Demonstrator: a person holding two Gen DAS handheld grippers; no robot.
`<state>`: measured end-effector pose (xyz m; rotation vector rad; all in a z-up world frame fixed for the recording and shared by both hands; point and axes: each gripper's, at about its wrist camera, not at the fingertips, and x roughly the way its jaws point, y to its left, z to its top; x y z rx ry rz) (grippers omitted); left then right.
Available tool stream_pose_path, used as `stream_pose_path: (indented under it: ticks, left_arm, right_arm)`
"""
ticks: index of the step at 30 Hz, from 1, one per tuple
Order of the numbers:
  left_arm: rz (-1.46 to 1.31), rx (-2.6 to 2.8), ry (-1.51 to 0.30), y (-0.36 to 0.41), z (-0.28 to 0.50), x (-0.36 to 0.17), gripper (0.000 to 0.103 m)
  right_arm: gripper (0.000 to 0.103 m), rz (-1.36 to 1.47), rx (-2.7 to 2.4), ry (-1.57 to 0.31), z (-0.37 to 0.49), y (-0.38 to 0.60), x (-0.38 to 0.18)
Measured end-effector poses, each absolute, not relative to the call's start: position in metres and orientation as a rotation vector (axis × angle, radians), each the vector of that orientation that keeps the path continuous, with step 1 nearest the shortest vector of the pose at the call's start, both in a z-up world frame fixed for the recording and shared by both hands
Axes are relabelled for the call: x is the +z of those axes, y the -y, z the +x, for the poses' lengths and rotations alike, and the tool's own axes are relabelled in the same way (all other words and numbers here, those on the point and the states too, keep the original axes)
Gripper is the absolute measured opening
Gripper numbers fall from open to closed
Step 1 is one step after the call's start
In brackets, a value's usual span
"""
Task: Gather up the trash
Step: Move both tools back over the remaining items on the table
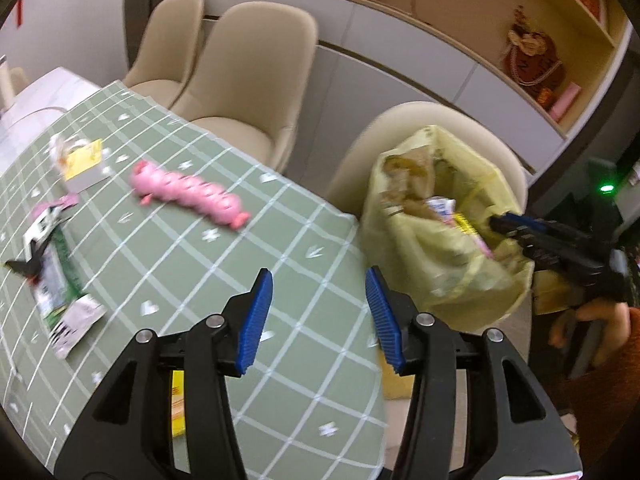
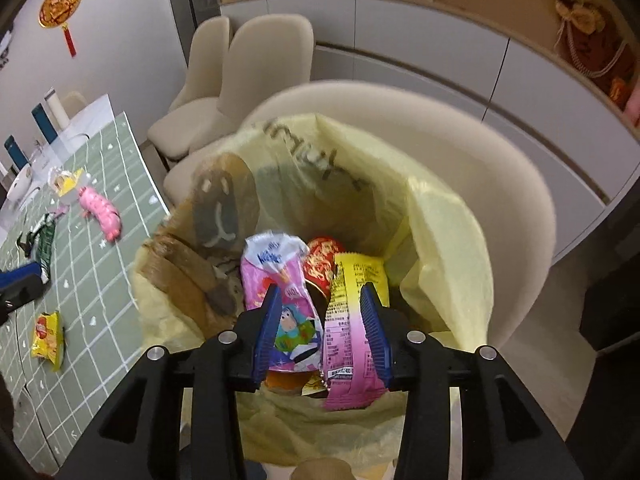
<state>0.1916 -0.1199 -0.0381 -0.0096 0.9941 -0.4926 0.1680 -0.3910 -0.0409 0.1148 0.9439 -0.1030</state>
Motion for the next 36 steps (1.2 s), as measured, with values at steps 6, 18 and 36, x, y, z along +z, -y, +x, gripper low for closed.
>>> stream_pose_path:
  ticks: [6, 18, 36]
  left_arm:
    - [-0.029, -0.424, -1.006, 0.082, 0.189, -0.050, 0.046]
    - [0.012, -0.328, -0.995, 0.008, 0.200, -0.060, 0.046]
    - [-0.229, -0.121, -0.978, -0.144, 0.247, -0.090, 0.047]
  right_arm:
    - [0.044, 0.110, -0.087, -0.865, 0.150, 0.371, -0.017]
    - [0.045, 0.113, 0.053, -0.856, 0.142, 0.285, -0.016]
    - [0.045, -0.160, 0.485, -0.992, 0.156, 0.096, -0.089]
